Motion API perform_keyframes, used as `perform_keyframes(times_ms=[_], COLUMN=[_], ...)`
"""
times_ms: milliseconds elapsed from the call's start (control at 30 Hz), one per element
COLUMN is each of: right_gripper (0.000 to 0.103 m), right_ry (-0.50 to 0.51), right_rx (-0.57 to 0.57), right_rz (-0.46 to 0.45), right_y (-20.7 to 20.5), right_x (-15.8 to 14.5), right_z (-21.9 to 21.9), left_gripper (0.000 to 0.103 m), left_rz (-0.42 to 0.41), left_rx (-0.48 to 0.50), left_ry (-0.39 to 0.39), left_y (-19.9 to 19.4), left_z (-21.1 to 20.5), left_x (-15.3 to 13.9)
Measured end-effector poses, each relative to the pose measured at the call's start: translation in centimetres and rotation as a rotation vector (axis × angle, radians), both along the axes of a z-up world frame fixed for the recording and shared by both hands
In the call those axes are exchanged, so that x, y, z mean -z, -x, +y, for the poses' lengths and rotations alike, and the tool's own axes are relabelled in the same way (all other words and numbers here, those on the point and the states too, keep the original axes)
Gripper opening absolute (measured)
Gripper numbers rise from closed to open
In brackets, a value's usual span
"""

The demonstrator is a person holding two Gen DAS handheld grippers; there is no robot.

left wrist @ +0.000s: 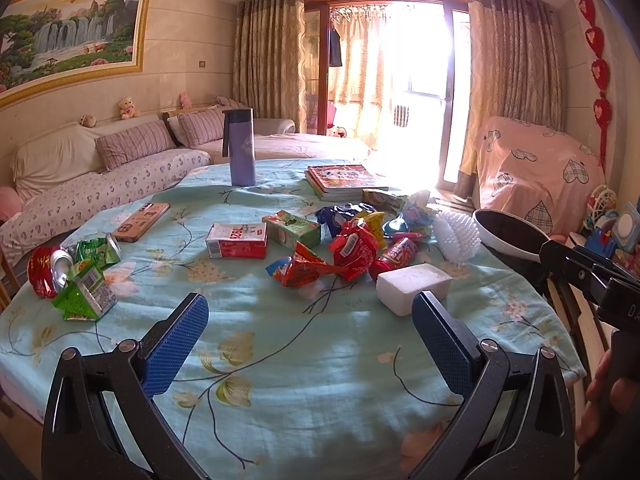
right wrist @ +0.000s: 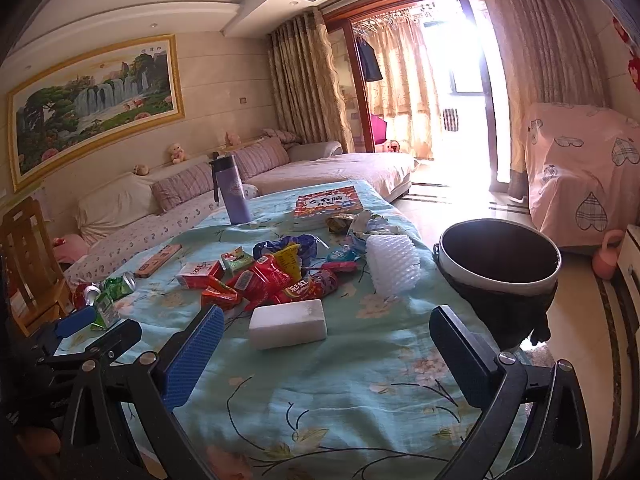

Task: Collect trash
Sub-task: 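Move left tool toward red-blue wrapper while right tool moves toward white foam block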

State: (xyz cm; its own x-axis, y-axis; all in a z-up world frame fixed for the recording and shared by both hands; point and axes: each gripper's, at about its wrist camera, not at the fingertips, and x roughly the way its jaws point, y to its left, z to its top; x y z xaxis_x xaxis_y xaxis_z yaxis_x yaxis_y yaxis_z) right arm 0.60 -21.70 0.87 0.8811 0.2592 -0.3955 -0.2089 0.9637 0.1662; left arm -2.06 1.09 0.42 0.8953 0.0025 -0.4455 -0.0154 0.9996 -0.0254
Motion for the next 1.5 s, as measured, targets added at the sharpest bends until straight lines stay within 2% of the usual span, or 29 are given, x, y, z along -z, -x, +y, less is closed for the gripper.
perform_keyframes(times_ms=[333,400,633,1067,1233,1500], right_gripper=[0.103,0.103,0.103,0.103,0.102,0.103], right_ry=[0.002,-0.004,-0.032,-0.063,-0.089,-0.062], right_rx=[-0.022,-0.026,-0.041,-0.077,-0.110,-0.181], right_rz=[0.006,-0.042,-0.072,0.055,0.108,0.208], right_y=[0.0,0.1,-0.2,-2.4,-3.7,-5.5], right_x=[0.1,0.3,0.5,2.1,3.0,4.3], right_z=[0.0,0.2,0.5,1.0,1.3,3.6], left_gripper=[0.103,0.103,0.103,0.103,0.098,0.092], left_rz=[0.002,0.003,0.022,0.095,0.124,0.186], left_rx=[0.000,0.000,-0.004,-0.009,-0.011,0.002], left_ry=[0.003,0.004,0.011,0.038,0.038,0.043], left_y=[0.0,0.0,-0.4,-2.8,-4.3,-7.9], left_z=[0.1,0.0,0.7,2.3,2.8,4.5], left_x=[0.1,0.1,0.6,1.7,2.2,3.4])
